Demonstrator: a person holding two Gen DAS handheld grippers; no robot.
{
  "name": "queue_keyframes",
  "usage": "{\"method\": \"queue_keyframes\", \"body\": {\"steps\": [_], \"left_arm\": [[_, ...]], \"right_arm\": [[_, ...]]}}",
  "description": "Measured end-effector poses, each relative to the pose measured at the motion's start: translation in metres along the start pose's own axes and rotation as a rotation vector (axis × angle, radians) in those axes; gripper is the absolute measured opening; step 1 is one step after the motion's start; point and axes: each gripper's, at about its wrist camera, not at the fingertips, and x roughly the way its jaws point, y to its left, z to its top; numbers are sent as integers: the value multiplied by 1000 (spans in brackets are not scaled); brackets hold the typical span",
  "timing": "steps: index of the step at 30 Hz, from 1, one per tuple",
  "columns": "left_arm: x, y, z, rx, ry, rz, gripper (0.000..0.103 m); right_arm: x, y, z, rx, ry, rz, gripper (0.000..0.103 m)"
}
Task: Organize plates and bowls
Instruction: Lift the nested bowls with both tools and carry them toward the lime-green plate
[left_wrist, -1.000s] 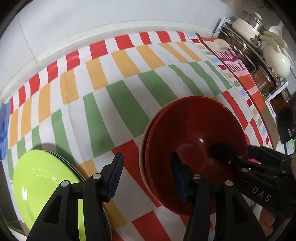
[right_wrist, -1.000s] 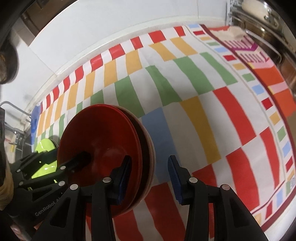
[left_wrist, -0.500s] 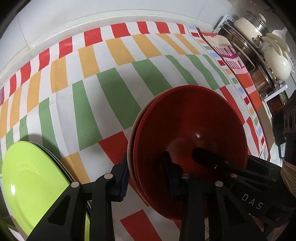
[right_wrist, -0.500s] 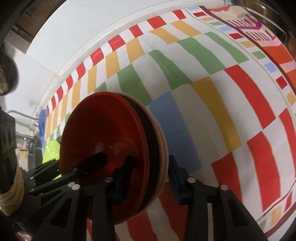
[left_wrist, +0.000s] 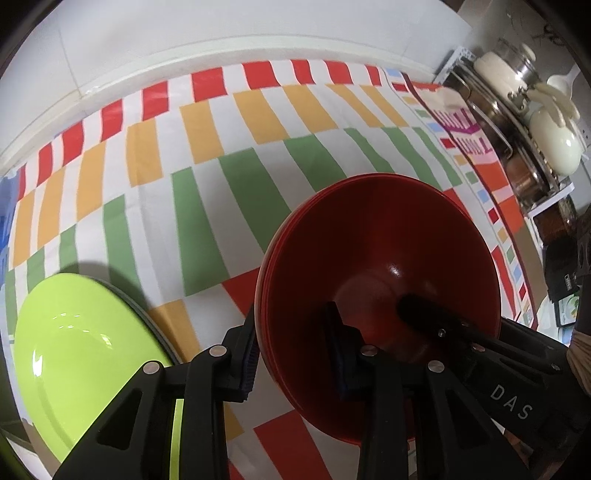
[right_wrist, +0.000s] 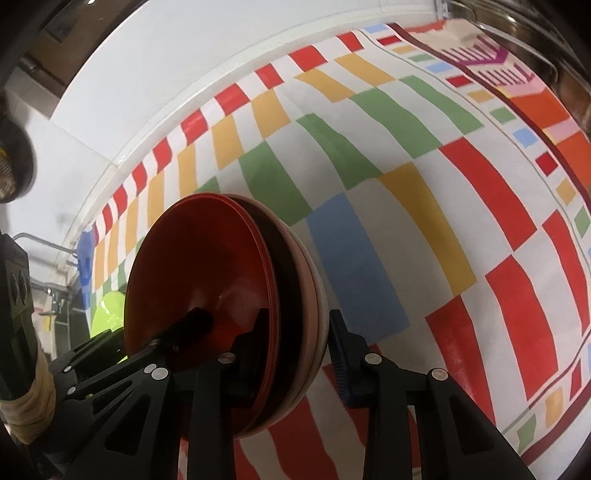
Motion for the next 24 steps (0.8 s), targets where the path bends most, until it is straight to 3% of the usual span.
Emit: {"method": "queue_keyframes", "body": {"steps": [14,24], "left_arm": [[-58,50,-27,-103,-121,33,31],[-90,96,-54,-194,-167,90,31]], "right_arm": [[-26,69,-7,-155,-56,38,31],[-31,121,-25,-261,-49,91,31]]}}
